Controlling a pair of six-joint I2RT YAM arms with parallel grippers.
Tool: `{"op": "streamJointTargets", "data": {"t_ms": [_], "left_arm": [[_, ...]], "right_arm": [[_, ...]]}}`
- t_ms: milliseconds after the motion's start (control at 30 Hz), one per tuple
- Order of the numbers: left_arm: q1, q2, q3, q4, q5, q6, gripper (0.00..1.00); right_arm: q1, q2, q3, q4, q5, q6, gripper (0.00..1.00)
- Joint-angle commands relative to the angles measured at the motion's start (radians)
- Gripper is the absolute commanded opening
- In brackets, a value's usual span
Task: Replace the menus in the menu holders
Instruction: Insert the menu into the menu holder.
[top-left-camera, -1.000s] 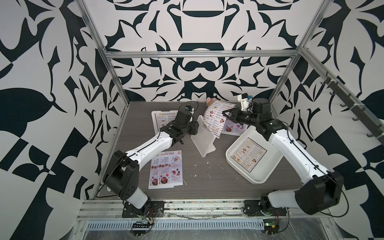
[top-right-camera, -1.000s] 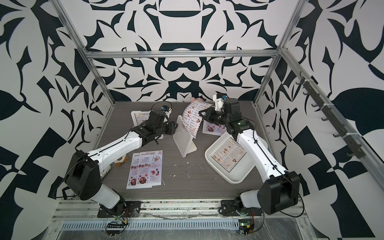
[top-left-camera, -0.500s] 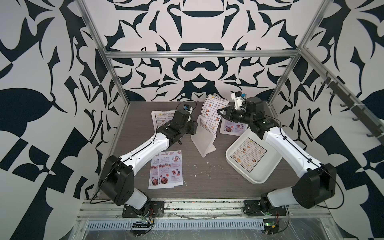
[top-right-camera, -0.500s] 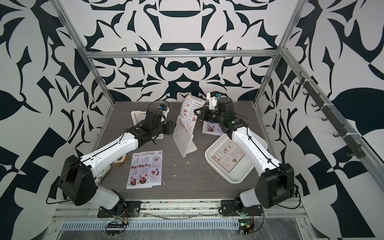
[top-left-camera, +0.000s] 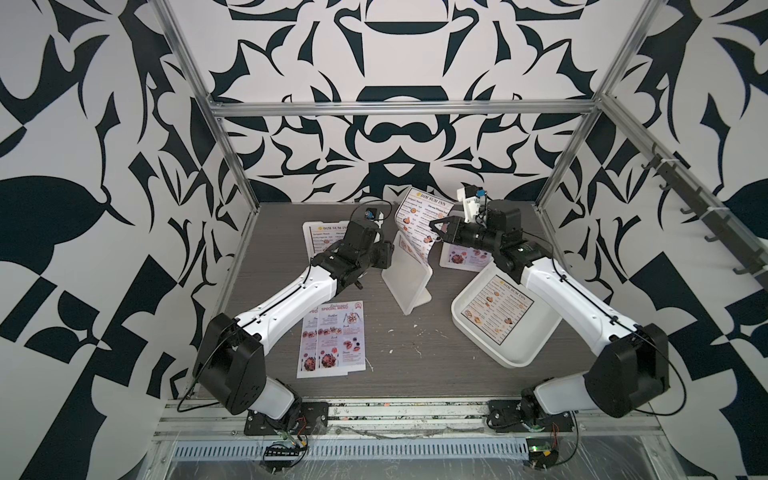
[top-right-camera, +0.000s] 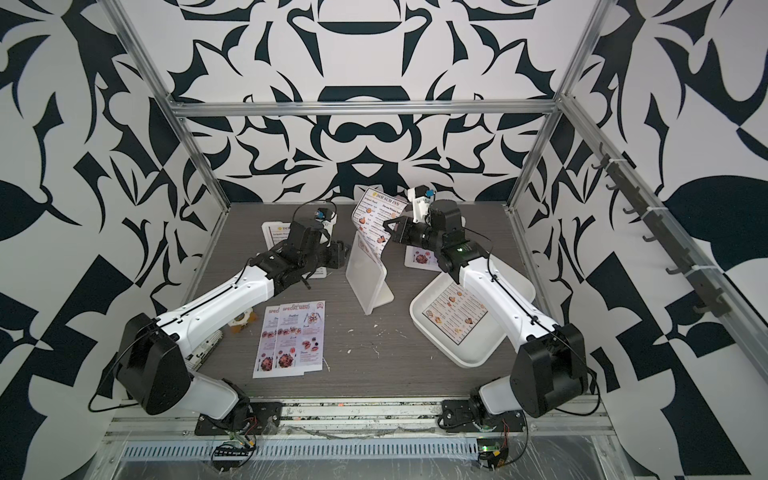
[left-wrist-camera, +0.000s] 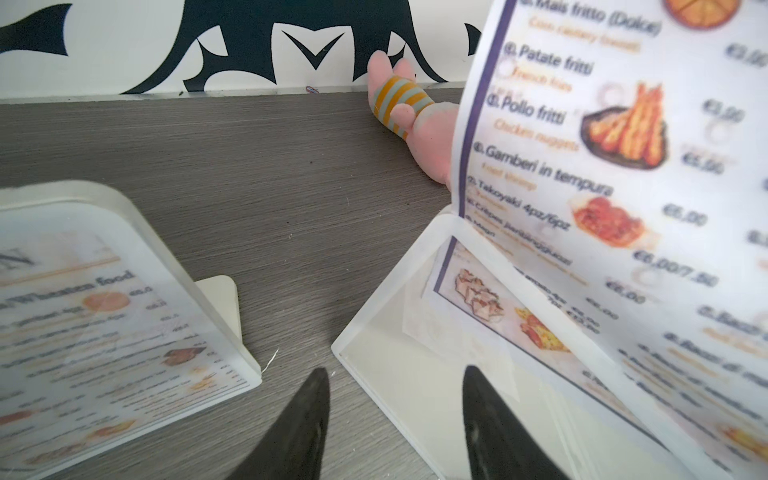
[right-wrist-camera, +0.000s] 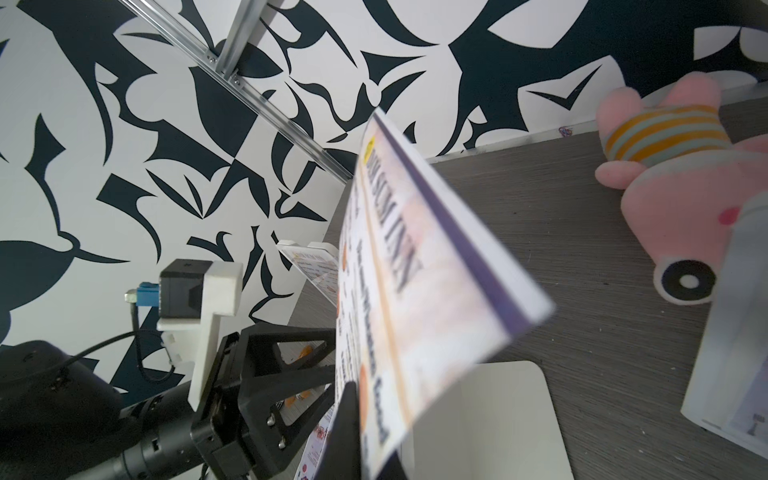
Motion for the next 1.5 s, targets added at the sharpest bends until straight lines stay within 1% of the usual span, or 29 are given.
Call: {"op": "streamJointTargets", "data": {"t_ms": [0, 100, 300, 500, 967, 1467], "left_arm": [[-0.001, -0.027, 0.000, -0.021, -0.010, 0.015, 0.54], [-0.002, -0.025, 0.001, -0.021, -0.012, 0.016, 0.54], [-0.001, -0.027, 0.002, -0.022, -0.019, 0.016, 0.54], [-0.001, -0.029, 0.004, -0.027, -0.025, 0.016, 0.54], [-0.001, -0.023, 0.016, -0.037, -0.028, 0.018, 0.54], [-0.001, -0.006, 0.036, -0.034, -0.028, 0.014, 0.54]], "right_arm": [[0.003, -0.052, -0.005, 0.051, 0.026, -0.036, 0.00], [0.003, -0.067, -0.015, 0.037, 0.046, -0.055, 0.00], [0.004, -0.103, -0.060, 0.071, 0.037, -0.066, 0.00], [0.035, -0.121, -0.080, 0.071, 0.033, -0.111, 0.00], [0.042, -0.165, -0.133, 0.074, 0.145, -0.198, 0.00], [0.040, -0.155, -0.138, 0.090, 0.178, -0.267, 0.00]]}}
